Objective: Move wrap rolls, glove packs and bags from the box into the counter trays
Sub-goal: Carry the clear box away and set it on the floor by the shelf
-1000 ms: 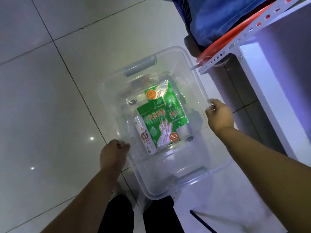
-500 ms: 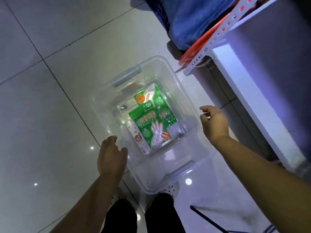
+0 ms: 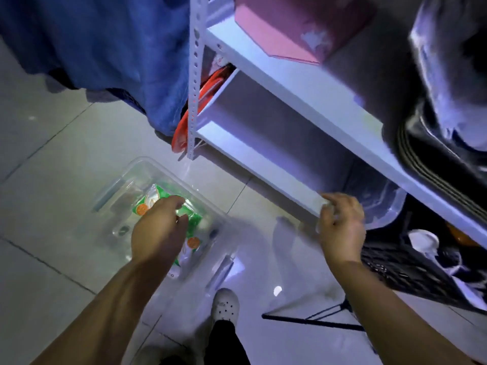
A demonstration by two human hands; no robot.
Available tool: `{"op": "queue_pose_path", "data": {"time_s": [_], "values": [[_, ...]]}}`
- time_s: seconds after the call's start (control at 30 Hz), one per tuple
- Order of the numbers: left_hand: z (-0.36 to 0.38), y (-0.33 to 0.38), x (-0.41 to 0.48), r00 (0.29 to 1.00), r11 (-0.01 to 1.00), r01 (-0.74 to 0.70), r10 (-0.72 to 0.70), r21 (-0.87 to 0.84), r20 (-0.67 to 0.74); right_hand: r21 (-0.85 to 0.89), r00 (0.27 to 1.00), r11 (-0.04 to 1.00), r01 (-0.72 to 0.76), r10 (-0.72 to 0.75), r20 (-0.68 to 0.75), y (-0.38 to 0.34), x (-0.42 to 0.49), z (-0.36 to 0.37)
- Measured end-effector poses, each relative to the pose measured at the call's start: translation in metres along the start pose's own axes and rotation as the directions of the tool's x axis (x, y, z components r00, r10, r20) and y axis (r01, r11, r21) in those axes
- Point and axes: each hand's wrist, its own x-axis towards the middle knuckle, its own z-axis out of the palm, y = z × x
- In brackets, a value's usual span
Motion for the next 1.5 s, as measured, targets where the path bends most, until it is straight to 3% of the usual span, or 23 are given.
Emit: {"op": "queue_pose_path", "data": {"time_s": [0.1, 0.2, 0.3, 0.4, 0.6, 0.77, 0.9, 1.0, 1.1, 1.23, 1.37, 1.5], "values": [[-0.001, 0.028, -0.008, 0.994, 0.998, -0.069, 0.069, 0.002, 0.083, -0.067, 0.960, 0.982, -0.176, 0.157, -0.230, 0.022, 0.007, -0.043], [0.003, 0.043, -0.016, 0.977, 0.989, -0.136, 0.124, 0.059, 0.175, -0.053, 0.866, 0.901, -0.431, 0.397, -0.304, 0.042, 0.025, -0.065], [0.009, 0.047, -0.022, 0.963, 0.981, -0.182, 0.163, 0.074, 0.213, -0.074, 0.821, 0.827, -0.558, 0.535, -0.201, 0.061, 0.048, -0.067], [0.016, 0.045, -0.025, 0.957, 0.976, -0.198, 0.172, 0.092, 0.233, 0.018, 0.796, 0.797, -0.604, 0.604, -0.048, 0.068, 0.067, -0.060], [0.021, 0.027, -0.041, 0.953, 0.977, -0.177, 0.140, 0.120, 0.268, 0.259, 0.796, 0.754, -0.604, 0.588, 0.144, 0.044, 0.064, -0.039], [0.002, 0.018, -0.047, 0.959, 0.975, -0.187, 0.155, 0.118, 0.239, 0.296, 0.881, 0.830, -0.472, 0.431, 0.196, -0.004, 0.015, -0.018], [-0.026, 0.016, -0.046, 0.959, 0.963, -0.237, 0.210, 0.127, 0.191, 0.141, 0.946, 0.946, -0.290, 0.262, 0.190, -0.035, -0.033, -0.016], [-0.046, 0.018, -0.048, 0.948, 0.949, -0.293, 0.272, 0.119, 0.165, 0.073, 0.952, 0.990, -0.120, 0.094, 0.290, -0.052, -0.068, -0.024], [-0.063, 0.020, -0.056, 0.899, 0.891, -0.433, 0.415, 0.134, 0.142, 0.087, 0.903, 0.995, 0.052, -0.085, 0.422, -0.071, -0.101, -0.028], [-0.078, 0.005, -0.065, 0.748, 0.718, -0.663, 0.625, 0.211, 0.223, 0.076, 0.822, 0.962, 0.264, -0.265, 0.505, -0.095, -0.137, -0.022], [-0.079, -0.036, -0.063, 0.701, 0.621, -0.712, 0.596, 0.329, 0.393, 0.106, 0.737, 0.911, 0.397, -0.386, 0.555, -0.114, -0.156, 0.000], [-0.075, -0.072, -0.061, 0.684, 0.569, -0.730, 0.615, 0.379, 0.393, 0.143, 0.651, 0.859, 0.492, -0.472, 0.595, -0.121, -0.166, 0.038]]}}
